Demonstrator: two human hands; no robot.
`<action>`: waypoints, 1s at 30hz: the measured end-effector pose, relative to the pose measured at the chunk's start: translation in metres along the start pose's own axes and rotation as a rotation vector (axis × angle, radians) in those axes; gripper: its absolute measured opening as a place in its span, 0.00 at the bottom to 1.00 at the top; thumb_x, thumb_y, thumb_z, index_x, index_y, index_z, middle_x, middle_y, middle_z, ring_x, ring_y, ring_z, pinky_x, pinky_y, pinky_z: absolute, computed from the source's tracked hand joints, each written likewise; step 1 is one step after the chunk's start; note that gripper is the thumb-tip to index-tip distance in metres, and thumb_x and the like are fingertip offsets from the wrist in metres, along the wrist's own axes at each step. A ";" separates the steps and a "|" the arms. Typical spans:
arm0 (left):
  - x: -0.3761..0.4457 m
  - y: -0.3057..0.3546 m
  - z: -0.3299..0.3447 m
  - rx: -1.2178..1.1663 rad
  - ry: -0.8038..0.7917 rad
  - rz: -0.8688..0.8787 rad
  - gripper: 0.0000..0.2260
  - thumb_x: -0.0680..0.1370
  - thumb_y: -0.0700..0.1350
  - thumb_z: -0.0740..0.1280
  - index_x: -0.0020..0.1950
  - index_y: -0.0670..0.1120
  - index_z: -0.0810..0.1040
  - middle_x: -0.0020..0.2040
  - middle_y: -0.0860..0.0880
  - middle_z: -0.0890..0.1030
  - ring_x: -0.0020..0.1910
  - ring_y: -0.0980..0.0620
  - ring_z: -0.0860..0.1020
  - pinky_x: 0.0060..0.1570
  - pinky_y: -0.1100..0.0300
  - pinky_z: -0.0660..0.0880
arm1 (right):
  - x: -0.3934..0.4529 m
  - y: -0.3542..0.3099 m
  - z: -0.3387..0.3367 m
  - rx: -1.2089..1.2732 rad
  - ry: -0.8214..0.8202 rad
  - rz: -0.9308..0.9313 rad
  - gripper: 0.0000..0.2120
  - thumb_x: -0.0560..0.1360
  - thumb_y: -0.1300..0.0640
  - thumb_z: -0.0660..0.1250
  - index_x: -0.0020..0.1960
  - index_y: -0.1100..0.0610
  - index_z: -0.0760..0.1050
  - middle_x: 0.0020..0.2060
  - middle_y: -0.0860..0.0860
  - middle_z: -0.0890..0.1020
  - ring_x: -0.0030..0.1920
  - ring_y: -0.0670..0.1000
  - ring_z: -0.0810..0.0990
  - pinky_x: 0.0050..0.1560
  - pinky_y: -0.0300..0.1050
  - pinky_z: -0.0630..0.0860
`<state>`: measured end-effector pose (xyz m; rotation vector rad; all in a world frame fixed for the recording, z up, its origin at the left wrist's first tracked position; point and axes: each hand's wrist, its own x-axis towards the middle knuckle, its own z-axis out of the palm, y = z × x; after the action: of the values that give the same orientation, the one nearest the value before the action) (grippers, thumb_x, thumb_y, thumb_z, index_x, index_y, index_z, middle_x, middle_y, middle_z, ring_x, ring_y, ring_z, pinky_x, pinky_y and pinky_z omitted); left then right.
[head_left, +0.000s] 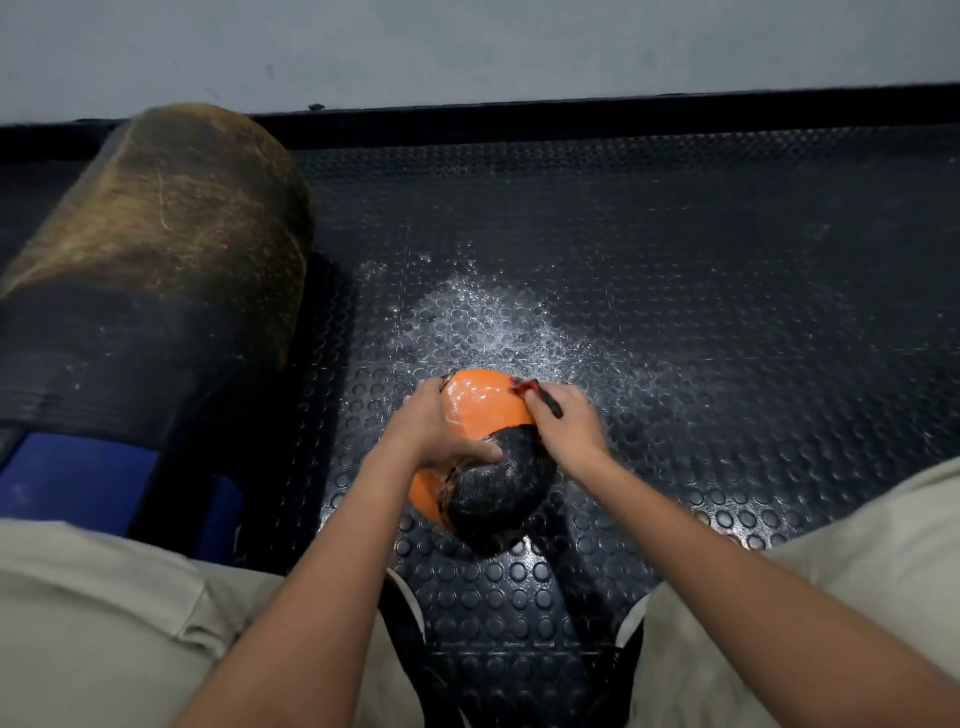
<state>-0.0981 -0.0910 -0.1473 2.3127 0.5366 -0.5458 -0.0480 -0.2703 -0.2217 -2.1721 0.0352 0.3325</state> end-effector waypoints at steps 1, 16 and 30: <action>-0.001 0.001 0.000 -0.006 -0.003 0.004 0.62 0.54 0.60 0.85 0.81 0.47 0.56 0.77 0.46 0.67 0.73 0.42 0.69 0.71 0.44 0.69 | 0.000 0.009 0.000 0.008 0.005 0.025 0.18 0.84 0.45 0.58 0.68 0.51 0.75 0.56 0.46 0.75 0.47 0.44 0.73 0.47 0.38 0.70; 0.004 -0.002 -0.004 0.135 -0.049 -0.017 0.62 0.54 0.62 0.84 0.81 0.61 0.52 0.78 0.40 0.57 0.76 0.35 0.60 0.71 0.34 0.64 | -0.007 0.022 -0.004 0.046 -0.033 0.261 0.16 0.85 0.47 0.56 0.63 0.54 0.76 0.41 0.49 0.79 0.36 0.47 0.75 0.34 0.38 0.71; 0.002 -0.001 -0.008 0.072 -0.124 0.029 0.61 0.58 0.49 0.85 0.82 0.57 0.51 0.80 0.44 0.57 0.76 0.36 0.63 0.72 0.36 0.64 | -0.014 0.010 -0.007 0.147 -0.035 0.259 0.11 0.85 0.50 0.57 0.59 0.52 0.75 0.39 0.48 0.78 0.32 0.45 0.73 0.29 0.35 0.69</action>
<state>-0.0955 -0.0847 -0.1435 2.3315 0.4304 -0.7001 -0.0613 -0.2833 -0.2227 -2.0167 0.3144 0.4994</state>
